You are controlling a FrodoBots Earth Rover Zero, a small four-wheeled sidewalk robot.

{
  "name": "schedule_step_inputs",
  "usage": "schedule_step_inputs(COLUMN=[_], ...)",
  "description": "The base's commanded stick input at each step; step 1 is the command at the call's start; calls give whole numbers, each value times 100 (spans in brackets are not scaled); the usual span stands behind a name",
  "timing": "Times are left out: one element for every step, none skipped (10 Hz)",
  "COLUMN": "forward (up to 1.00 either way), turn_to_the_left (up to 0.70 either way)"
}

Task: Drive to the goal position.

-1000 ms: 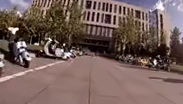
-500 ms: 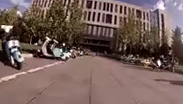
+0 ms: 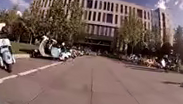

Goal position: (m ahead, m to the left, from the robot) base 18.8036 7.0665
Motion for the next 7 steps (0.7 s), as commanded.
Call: schedule_step_inputs(forward=[70,70,70,70,70,70,70], turn_to_the_left=[0,0,0,0,0,-1,-13])
